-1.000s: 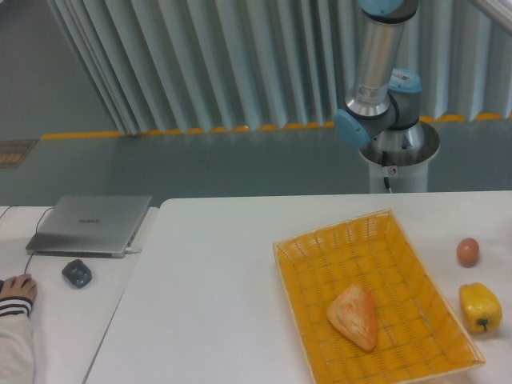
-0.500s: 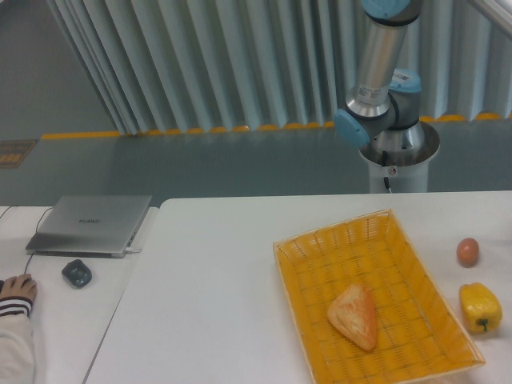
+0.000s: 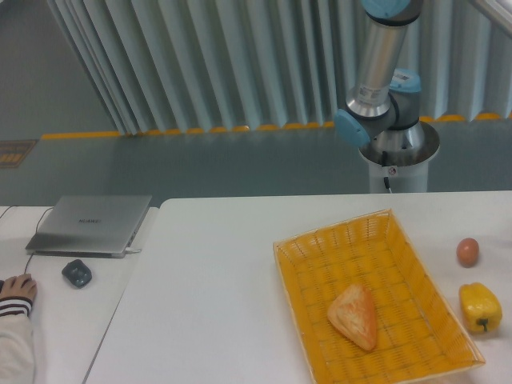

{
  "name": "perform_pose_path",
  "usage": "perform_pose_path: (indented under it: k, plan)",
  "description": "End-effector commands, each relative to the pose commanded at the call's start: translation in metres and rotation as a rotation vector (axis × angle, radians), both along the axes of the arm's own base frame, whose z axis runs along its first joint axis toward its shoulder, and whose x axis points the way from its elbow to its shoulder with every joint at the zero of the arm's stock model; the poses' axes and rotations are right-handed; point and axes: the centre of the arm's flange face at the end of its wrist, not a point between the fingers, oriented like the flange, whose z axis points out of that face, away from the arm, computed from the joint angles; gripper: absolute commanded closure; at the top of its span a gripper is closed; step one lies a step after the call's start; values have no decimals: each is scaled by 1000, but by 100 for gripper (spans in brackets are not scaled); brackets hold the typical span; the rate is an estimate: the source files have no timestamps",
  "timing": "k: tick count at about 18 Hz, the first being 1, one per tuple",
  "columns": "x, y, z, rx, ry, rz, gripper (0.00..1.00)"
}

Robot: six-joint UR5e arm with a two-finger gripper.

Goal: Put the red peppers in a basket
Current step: 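Carry the grasped red pepper over the orange wire basket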

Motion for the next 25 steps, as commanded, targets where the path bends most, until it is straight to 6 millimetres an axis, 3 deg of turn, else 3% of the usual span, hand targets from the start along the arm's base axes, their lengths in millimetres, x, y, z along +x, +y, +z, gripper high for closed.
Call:
perform_pose_path:
  k: [4,8,10,14,19,25]
  plan:
    - [3,5,20,4,27,-5,60]
    - [6,6,24,3,21,-8,59]
    - [21,14,40,3,14,-21,59]
    - [69,56,69,-6,2,-19,58]
    - [151,128,101,-1,19,14,58]
    - [228,191,115,16,23,44,58]
